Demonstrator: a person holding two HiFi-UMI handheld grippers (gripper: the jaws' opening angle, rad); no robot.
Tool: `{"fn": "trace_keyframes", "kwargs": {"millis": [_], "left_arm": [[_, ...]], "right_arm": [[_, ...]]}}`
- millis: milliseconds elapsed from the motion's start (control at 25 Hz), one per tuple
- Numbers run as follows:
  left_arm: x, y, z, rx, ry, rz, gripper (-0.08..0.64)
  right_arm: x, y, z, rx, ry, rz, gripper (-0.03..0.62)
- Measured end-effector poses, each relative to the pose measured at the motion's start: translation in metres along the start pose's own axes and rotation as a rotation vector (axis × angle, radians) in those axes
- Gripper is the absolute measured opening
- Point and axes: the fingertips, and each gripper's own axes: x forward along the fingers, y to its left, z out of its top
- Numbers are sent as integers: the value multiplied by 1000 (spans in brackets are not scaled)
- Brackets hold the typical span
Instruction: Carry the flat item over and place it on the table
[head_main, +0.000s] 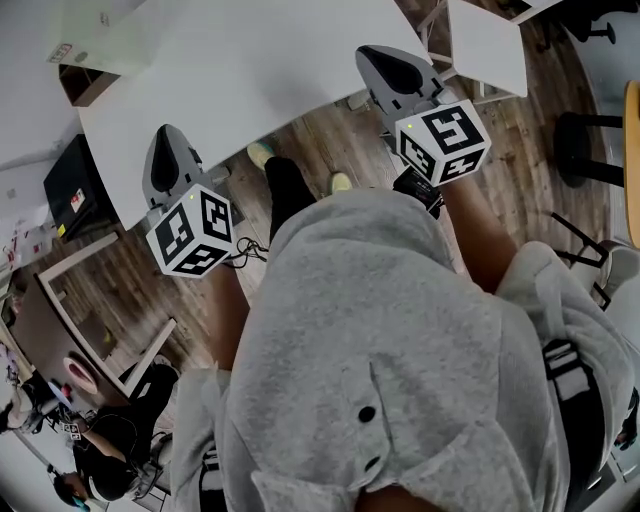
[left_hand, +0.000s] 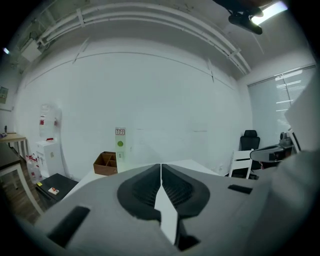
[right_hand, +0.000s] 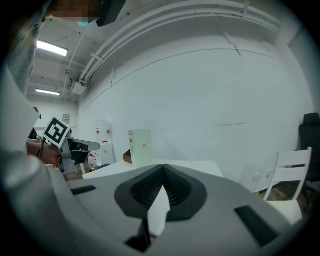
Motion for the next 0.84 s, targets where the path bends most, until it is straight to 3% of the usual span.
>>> {"fn": "trace_keyframes", "kwargs": {"millis": [280, 840], "left_arm": [[-42, -21, 2, 14, -19, 16, 25], [-60, -29, 12, 10, -56, 17, 25]], "right_arm": [[-37, 2, 0, -5, -23, 21, 26], [-53, 8, 3, -19, -54, 34, 26]]}}
